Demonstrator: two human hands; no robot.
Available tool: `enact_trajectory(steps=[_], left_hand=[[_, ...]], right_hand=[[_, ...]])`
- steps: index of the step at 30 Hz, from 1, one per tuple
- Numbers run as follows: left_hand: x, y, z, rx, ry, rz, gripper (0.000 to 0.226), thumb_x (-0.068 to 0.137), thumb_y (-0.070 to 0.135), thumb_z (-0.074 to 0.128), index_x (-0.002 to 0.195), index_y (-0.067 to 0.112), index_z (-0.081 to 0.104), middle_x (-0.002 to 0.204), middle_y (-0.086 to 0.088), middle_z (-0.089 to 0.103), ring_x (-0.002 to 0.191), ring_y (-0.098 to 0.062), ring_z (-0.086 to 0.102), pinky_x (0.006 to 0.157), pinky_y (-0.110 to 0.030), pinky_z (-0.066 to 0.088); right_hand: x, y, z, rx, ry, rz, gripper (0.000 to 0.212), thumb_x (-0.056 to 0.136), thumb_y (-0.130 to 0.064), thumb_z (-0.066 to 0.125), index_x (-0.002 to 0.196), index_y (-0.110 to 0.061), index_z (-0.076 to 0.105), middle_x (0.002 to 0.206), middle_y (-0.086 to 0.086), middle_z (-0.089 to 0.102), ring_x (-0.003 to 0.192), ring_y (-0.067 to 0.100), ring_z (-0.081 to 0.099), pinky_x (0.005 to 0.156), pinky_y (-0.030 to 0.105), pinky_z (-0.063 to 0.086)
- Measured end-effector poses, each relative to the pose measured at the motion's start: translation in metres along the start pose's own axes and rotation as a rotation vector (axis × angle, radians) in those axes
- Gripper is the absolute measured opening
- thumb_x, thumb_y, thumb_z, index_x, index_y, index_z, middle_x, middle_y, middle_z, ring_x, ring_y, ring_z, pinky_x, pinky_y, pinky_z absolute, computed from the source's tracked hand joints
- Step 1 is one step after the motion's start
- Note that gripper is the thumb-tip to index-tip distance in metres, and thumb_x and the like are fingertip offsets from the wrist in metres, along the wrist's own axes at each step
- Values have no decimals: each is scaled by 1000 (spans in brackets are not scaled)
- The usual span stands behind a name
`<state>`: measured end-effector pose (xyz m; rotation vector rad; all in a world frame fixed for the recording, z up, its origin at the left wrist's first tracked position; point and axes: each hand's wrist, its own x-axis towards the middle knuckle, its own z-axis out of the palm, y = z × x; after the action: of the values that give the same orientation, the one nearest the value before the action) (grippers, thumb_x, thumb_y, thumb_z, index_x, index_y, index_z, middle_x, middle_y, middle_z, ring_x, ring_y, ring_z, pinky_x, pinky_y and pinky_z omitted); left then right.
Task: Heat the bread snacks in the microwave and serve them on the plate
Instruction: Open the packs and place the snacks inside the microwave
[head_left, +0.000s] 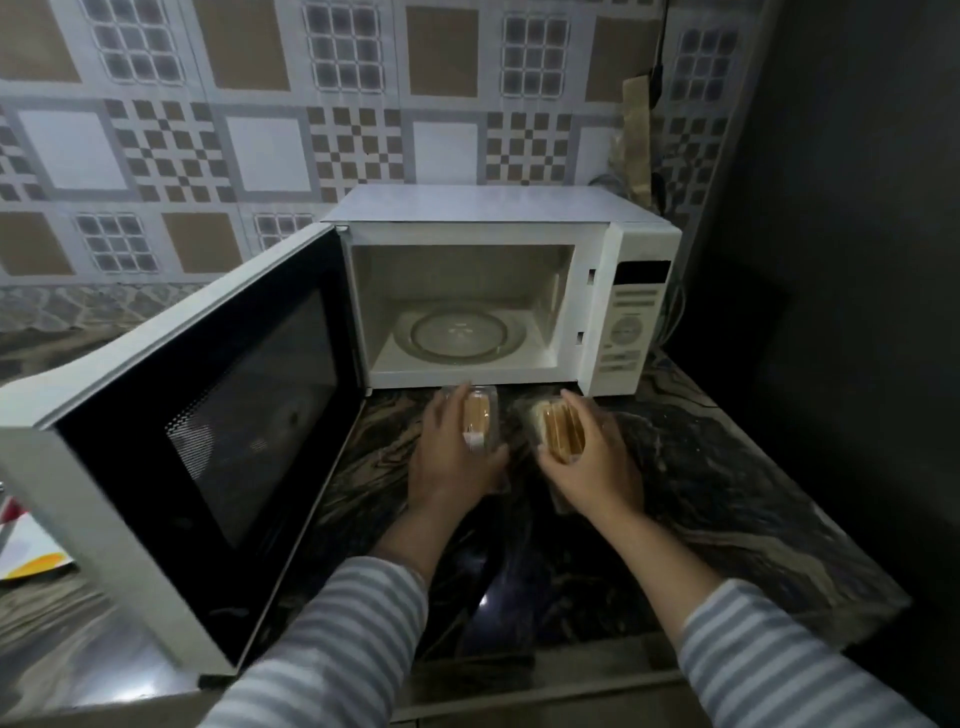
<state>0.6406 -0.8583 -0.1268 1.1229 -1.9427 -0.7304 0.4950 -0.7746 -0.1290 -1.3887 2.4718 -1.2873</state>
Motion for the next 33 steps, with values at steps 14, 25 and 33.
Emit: enact_trajectory(steps=[14, 25, 33], left_hand=[[17, -37, 52, 9, 20, -26, 88, 70, 28, 81, 144, 33, 34, 154, -5, 27, 141, -19, 29, 108, -29, 30], [10, -59, 7, 84, -236, 151, 73, 88, 65, 34, 152, 38, 10, 160, 9, 12, 145, -1, 11, 119, -29, 17], [-1, -90, -11, 410, -454, 233, 92, 74, 87, 17, 145, 44, -19, 161, 12, 4, 147, -7, 8, 120, -47, 8]], right_hand=[[43, 63, 22, 4, -65, 26, 76, 79, -40, 71, 143, -43, 30, 140, 3, 39, 114, 27, 55, 92, 37, 48], [28, 47, 29, -205, 22, -466, 52, 84, -37, 63, 133, -23, 53, 149, 16, 29, 138, 36, 28, 109, 58, 31], [-6, 30, 57, -62, -258, -661, 32, 87, -39, 56, 107, -20, 72, 122, 10, 59, 114, 27, 52, 89, 46, 50]])
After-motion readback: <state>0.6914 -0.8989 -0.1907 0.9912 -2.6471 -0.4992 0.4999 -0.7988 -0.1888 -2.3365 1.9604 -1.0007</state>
